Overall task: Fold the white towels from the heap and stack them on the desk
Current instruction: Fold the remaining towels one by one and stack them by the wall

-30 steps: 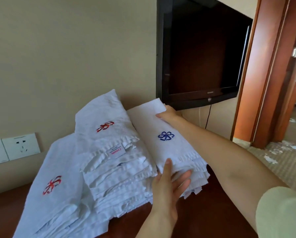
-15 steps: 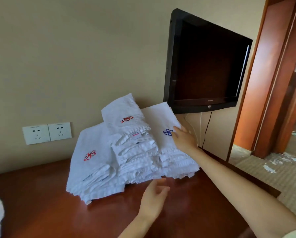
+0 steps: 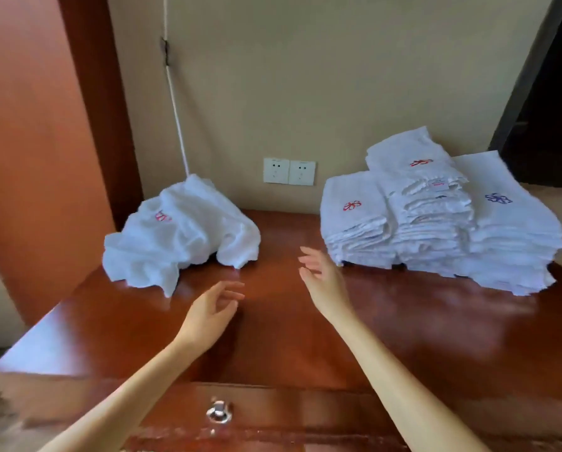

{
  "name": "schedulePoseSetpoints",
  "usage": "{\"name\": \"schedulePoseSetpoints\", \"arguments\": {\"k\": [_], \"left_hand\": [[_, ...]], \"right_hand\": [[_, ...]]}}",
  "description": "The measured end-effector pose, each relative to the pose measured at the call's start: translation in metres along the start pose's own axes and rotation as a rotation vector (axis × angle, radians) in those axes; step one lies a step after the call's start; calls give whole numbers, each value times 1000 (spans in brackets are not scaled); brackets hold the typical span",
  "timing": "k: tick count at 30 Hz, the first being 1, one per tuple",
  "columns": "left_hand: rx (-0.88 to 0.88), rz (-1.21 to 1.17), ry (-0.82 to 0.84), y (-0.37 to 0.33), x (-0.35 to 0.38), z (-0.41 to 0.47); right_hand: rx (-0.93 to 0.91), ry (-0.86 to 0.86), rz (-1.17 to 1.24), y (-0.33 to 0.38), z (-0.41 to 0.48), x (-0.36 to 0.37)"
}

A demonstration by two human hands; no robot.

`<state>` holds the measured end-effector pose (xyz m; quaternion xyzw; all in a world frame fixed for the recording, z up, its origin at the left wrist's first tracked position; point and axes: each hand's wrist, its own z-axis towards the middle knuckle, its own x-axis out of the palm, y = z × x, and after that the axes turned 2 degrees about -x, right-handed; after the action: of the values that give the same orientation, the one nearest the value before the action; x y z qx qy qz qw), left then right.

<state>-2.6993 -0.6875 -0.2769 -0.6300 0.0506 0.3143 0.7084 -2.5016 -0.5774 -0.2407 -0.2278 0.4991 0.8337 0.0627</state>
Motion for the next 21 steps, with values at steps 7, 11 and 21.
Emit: {"name": "schedulePoseSetpoints", "arguments": {"k": [7,11,21], "left_hand": [[-108,46,-259,45,-103,-74],[-188,-44,-237,44,-119,-88],[-439,-491,-341,39,-128,-75]], "right_hand": [[25,309,153,56,-19,122],[32,373,206,68,-26,148],[-64,401,-128,80,-12,184]]}}
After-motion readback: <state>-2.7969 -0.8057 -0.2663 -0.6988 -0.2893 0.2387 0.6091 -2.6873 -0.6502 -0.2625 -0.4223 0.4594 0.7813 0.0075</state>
